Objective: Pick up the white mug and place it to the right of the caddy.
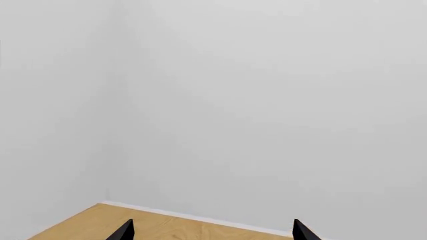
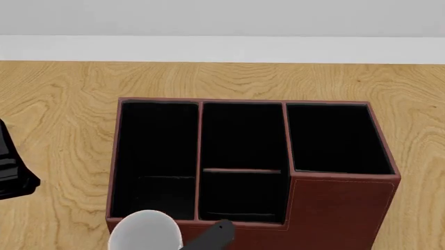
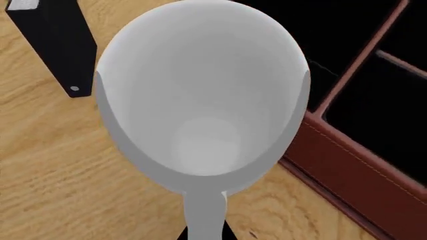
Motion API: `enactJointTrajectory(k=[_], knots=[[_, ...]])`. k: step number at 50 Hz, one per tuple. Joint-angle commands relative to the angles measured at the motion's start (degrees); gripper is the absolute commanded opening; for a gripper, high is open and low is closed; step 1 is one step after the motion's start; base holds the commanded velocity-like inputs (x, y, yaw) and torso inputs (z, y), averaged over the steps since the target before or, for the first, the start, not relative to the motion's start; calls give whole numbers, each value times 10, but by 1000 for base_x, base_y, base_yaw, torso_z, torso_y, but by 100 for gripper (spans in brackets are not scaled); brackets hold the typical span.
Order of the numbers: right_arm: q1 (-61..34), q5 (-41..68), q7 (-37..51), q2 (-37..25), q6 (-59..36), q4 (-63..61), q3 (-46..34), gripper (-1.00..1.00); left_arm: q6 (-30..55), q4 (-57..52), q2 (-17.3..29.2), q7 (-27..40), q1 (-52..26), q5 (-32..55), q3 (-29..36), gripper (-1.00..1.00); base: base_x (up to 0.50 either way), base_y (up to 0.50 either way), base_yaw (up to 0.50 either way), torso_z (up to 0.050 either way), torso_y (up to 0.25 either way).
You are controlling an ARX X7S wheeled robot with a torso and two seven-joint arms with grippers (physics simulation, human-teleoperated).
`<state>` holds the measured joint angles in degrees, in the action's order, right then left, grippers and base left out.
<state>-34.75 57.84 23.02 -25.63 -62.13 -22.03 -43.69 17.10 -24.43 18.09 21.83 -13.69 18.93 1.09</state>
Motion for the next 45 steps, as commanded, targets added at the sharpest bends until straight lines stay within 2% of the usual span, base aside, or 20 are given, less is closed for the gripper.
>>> enactJointTrajectory(k=[1,45], knots=[[-13,19,25,-4,-23,-36,23,-100,1,-1,2,3,0,2,0,100,0,0,0,0,0],[-59,174,157,-45,-80,-119,130,-100,-5,2,8,8,0,9,5,100,0,0,0,0,0]])
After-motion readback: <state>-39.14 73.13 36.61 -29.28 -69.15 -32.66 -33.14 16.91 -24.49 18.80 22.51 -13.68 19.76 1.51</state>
